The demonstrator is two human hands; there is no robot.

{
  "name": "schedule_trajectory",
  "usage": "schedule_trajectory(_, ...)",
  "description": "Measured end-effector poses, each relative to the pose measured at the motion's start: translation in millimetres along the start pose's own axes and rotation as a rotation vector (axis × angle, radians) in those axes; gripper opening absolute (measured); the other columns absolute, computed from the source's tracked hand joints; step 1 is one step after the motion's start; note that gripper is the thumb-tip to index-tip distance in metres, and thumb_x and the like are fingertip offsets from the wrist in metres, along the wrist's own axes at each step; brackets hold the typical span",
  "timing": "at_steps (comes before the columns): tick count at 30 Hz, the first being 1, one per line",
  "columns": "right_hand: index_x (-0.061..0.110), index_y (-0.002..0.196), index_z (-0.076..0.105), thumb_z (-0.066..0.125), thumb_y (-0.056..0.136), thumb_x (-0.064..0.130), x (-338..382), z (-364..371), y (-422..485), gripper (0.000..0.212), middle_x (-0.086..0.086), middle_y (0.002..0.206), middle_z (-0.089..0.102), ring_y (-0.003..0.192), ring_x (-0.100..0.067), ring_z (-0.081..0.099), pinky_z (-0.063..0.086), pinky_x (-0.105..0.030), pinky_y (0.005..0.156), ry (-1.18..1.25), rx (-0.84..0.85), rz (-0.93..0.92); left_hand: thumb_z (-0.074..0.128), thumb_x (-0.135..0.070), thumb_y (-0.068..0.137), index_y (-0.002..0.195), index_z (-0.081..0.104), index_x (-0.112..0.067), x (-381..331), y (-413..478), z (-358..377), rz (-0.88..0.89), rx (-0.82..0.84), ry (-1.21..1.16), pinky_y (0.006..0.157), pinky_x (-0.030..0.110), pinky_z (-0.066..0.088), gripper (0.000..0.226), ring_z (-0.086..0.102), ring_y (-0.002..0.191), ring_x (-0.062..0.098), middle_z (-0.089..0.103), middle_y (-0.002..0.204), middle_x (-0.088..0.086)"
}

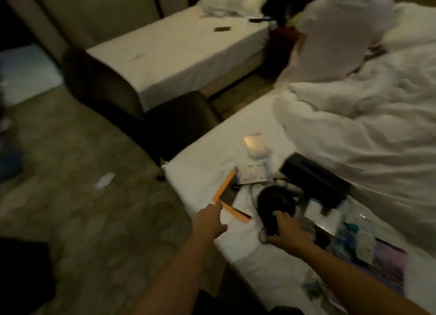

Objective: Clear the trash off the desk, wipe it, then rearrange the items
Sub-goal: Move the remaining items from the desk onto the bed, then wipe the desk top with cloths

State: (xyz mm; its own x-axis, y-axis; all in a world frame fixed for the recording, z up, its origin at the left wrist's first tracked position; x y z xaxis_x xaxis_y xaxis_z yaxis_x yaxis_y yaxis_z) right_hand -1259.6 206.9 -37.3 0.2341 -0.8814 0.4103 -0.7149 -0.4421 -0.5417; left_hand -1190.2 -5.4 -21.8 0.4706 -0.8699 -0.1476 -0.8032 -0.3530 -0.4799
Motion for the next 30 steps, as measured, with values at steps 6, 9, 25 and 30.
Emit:
schedule_trajectory(6, 0.014, 0.144, 0.023, 0.063, 0.085, 0.048, 160, 38, 37, 0.079, -0.009, 0.142, 0.035, 0.128, -0.028, 0.038, 0.039, -0.035, 0.099, -0.235, 0.117, -0.291, 0.062, -0.055, 0.08, 0.135, 0.039, -0.027, 166, -58, 1, -0.361, -0.039, -0.27, 0.1, 0.038, 0.044, 0.066, 0.054, 0.12, 0.025, 0.054, 0.132, 0.004)
schedule_trajectory(9, 0.014, 0.143, 0.024, 0.059, 0.087, 0.051, 248, 71, 49, 0.076, -0.009, 0.136, 0.04, 0.122, -0.027, 0.042, 0.04, -0.034, 0.096, -0.318, 0.165, -0.465, 0.06, -0.055, 0.081, 0.132, 0.042, -0.029, 248, -88, 7, -0.515, -0.045, -0.352, 0.098, 0.034, 0.043, 0.06, 0.055, 0.119, 0.024, 0.056, 0.13, 0.002)
schedule_trajectory(25, 0.017, 0.145, 0.025, 0.069, 0.082, 0.043, 606, 256, 61, 0.08, -0.005, 0.148, 0.035, 0.135, -0.022, 0.036, 0.031, -0.031, 0.111, -0.601, 0.481, -0.907, 0.06, -0.047, 0.085, 0.135, 0.041, -0.027, 540, -221, 14, -1.104, -0.204, -0.668, 0.094, 0.032, 0.042, 0.058, 0.054, 0.119, 0.023, 0.054, 0.131, 0.002)
schedule_trajectory(30, 0.017, 0.144, 0.027, 0.07, 0.082, 0.04, 701, 304, 90, 0.079, -0.005, 0.146, 0.035, 0.134, -0.021, 0.035, 0.031, -0.03, 0.109, -0.619, 0.629, -1.008, 0.059, -0.044, 0.083, 0.133, 0.043, -0.028, 614, -217, 2, -1.272, -0.231, -0.746, 0.092, 0.035, 0.043, 0.055, 0.056, 0.114, 0.022, 0.055, 0.124, 0.001)
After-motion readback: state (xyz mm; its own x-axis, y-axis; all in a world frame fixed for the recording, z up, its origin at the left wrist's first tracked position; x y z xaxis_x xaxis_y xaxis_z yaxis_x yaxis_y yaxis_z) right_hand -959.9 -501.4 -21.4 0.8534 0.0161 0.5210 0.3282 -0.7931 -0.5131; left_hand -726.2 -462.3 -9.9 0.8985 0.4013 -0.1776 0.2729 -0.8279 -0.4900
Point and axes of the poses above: each hand's wrist, its own y-axis towards the middle knuckle, its own z-axis out of the palm, x = y × z, the point moved 3 cm from there along y, towards the middle knuckle
